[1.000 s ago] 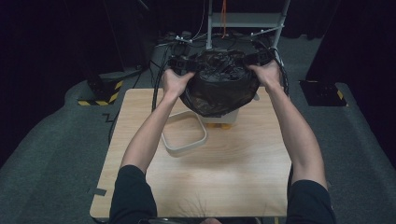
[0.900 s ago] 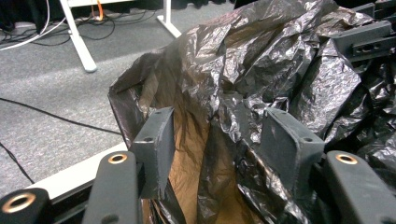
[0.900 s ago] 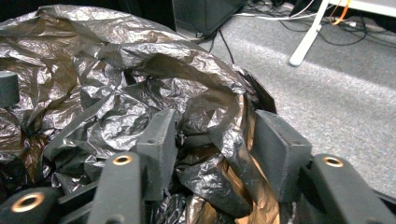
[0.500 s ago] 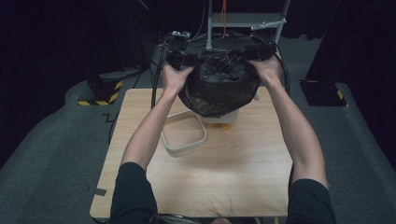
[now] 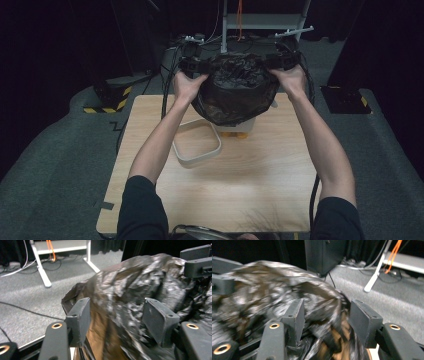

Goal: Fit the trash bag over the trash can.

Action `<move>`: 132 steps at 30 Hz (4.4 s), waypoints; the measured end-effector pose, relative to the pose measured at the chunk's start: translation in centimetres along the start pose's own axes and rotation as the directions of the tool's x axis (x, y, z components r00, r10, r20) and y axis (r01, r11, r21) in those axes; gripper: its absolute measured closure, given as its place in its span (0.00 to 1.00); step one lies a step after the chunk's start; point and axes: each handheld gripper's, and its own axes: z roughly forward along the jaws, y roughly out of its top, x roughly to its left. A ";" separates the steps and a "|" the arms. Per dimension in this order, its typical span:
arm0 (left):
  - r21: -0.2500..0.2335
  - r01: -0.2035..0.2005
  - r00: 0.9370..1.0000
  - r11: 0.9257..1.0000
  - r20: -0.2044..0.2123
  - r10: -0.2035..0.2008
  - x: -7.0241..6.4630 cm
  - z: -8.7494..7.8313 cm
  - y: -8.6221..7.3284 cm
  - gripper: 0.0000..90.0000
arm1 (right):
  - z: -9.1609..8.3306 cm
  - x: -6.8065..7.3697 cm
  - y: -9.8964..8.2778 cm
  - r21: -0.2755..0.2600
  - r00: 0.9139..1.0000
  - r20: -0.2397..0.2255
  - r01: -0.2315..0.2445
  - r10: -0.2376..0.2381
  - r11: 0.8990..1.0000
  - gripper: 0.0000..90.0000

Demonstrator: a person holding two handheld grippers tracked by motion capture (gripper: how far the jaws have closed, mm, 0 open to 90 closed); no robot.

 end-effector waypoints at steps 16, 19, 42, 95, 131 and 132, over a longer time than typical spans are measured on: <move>0.003 -0.075 0.997 0.997 0.031 0.075 -2.4 -2.7 -3.0 0.40 | -1.4 1.7 -2.6 0.011 0.999 -0.042 0.022 -0.021 1.000 0.50; -0.018 -0.078 0.996 0.997 0.029 0.079 -2.5 -3.0 -2.9 0.40 | -1.8 1.7 -2.7 -0.025 0.999 -0.031 0.023 -0.023 0.999 0.50; -0.130 -0.037 0.999 0.991 0.003 0.038 -0.7 -7.7 -3.4 0.39 | -6.6 1.6 -3.6 -0.158 0.997 0.052 0.064 -0.057 0.985 0.67; -0.129 0.062 0.997 0.990 -0.033 -0.067 2.9 -9.8 -9.7 0.39 | -12.1 -0.2 -10.8 -0.220 0.997 0.053 -0.043 0.056 0.975 0.57; -0.075 0.115 0.993 0.991 -0.020 -0.116 3.6 -8.1 -13.6 0.36 | -9.4 -1.1 -18.0 -0.179 0.988 0.034 -0.139 0.148 0.974 0.55; -0.057 0.115 0.993 0.992 -0.014 -0.116 3.6 -8.0 -13.9 0.36 | -9.3 -1.2 -18.1 -0.174 0.988 0.035 -0.141 0.149 0.975 0.55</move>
